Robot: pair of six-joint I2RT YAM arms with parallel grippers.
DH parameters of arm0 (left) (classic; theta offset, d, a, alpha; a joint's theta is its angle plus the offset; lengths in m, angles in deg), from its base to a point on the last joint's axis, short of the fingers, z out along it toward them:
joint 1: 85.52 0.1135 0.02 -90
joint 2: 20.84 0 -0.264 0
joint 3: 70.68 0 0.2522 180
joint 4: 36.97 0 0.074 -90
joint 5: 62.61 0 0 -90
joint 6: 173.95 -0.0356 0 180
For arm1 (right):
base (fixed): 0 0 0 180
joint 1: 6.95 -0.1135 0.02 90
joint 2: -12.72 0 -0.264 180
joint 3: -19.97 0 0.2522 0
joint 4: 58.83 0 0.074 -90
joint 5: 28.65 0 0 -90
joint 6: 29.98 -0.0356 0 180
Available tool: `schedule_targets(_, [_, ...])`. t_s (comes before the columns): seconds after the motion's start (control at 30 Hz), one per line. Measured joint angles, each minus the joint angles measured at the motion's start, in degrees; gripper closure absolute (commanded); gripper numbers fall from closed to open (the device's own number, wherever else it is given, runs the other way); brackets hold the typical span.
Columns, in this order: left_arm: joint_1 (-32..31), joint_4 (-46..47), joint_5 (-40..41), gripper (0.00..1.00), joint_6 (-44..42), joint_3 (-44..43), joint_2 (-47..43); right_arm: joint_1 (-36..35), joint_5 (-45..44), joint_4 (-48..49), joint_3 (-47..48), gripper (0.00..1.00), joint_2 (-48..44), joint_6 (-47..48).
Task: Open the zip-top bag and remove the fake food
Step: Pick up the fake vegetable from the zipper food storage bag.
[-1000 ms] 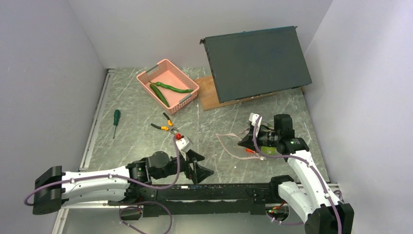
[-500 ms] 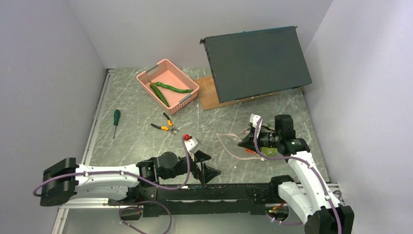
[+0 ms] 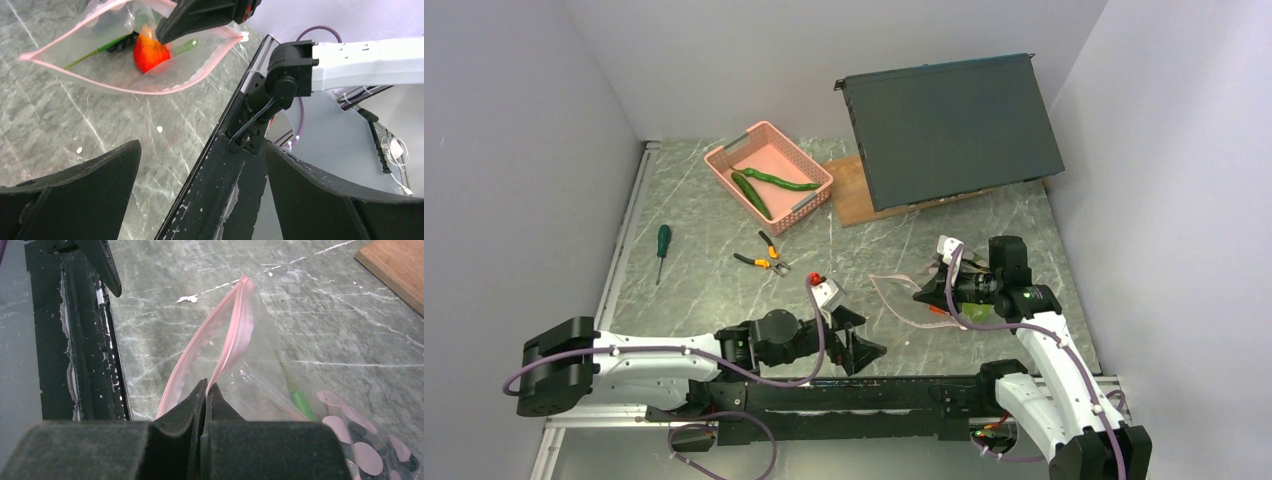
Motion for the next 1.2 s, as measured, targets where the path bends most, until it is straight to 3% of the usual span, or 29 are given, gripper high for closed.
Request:
schedule_targets(0.4, [-0.11, -1.57, 0.17, 0.04, -1.11, -3.67, 3.02, 0.02, 0.83, -0.81, 0.00, 1.00, -0.94, 0.83])
schedule_targets(0.93, [-0.26, -0.90, 3.10, 0.13, -7.65, -11.50, 14.12, 0.07, 1.09, -1.14, 0.00, 1.00, -1.07, 0.94])
schedule_targets(1.2, [-0.20, -0.46, 5.84, 0.31, -18.84, -14.75, 18.23, 0.20, 0.90, -1.16, 0.00, 0.98, -1.81, 0.94])
